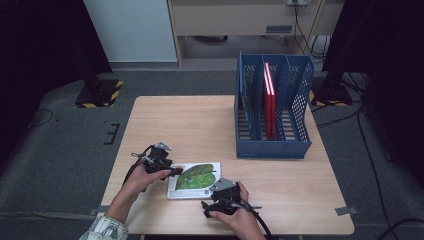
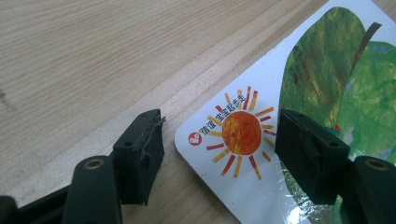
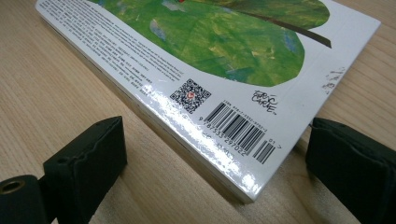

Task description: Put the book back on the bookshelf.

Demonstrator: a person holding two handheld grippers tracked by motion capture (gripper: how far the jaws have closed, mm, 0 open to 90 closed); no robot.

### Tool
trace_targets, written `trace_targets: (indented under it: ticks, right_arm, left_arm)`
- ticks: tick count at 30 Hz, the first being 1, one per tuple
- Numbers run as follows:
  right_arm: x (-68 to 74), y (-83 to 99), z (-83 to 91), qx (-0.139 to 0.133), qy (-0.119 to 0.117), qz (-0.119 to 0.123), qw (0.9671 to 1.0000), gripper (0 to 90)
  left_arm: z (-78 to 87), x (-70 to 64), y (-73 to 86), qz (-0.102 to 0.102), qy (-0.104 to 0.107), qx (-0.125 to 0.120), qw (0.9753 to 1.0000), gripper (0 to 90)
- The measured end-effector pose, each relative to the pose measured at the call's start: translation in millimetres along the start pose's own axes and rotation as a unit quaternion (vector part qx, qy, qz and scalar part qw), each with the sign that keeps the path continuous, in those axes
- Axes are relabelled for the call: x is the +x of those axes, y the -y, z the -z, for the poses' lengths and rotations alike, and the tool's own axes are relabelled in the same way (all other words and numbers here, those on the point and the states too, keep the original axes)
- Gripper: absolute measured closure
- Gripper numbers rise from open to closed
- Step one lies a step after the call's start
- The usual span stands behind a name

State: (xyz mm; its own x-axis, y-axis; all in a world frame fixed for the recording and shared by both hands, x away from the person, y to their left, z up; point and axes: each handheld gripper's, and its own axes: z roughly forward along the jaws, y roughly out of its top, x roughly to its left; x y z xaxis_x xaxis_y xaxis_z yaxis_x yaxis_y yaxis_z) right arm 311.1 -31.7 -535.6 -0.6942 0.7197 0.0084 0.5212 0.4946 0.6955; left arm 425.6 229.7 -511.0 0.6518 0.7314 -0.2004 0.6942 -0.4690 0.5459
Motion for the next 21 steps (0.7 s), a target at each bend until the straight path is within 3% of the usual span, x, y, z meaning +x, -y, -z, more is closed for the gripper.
trace_targets:
  ticks: [5, 16, 21]
  right_arm:
    - [0.3, 0.0, -0.4, 0.001, -0.001, 0.000, 1.0000, 4.5]
    - [4.0, -1.6, -4.1, 0.001, 0.009, -0.006, 0.9999, 0.4]
    - [4.6, -1.5, -4.5, -0.001, 0.011, -0.010, 0.9999, 0.3]
  left_arm:
    - [-1.2, -3.9, -2.0, -0.001, -0.001, 0.006, 1.0000, 33.2]
    - [-2.0, -7.0, -5.6, 0.034, -0.018, 0.005, 0.9992, 36.2]
    - [-1.2, -8.9, -7.9, 0.036, -0.024, 0.006, 0.9990, 36.6]
